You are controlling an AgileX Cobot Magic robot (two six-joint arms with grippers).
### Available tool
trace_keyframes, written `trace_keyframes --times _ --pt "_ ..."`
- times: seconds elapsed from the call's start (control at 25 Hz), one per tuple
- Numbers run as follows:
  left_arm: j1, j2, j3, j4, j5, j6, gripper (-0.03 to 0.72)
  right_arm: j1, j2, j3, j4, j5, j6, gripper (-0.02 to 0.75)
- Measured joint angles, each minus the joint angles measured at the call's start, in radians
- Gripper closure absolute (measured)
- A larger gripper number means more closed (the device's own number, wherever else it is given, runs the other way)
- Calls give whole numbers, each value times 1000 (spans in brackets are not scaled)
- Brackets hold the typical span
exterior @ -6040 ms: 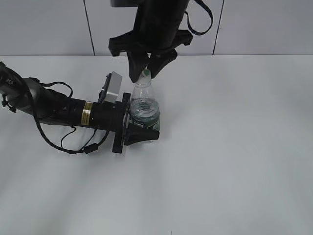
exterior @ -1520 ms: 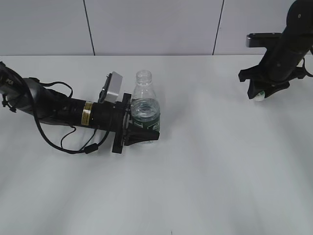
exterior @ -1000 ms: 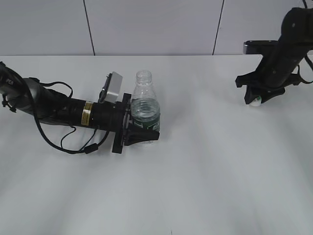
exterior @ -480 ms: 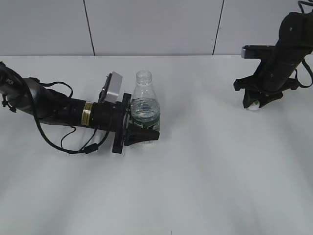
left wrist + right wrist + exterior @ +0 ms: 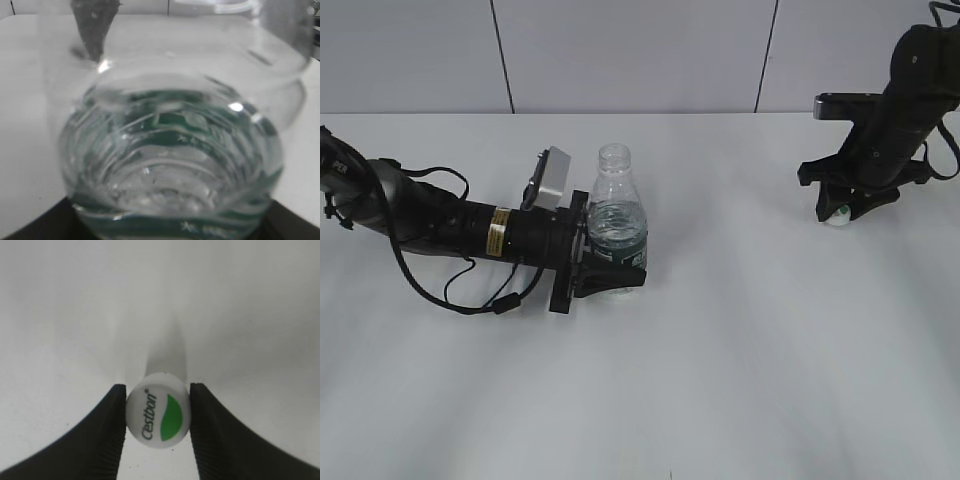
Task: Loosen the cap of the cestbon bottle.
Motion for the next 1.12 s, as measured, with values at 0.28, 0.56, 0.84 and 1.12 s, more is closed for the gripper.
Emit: trace_keyframes --times 0.28,0.56,0.84,1.12 --pt "0 0 0 0 0 0 276 0 0 0 0 3 0 307" --pt "0 0 0 0 0 0 276 0 -15 -23 0 46 0 297" --pt "0 0 0 0 0 0 276 0 -96 -43 1 100 0 297" --pt "0 0 0 0 2 0 255 -1 -128 -43 1 107 0 297"
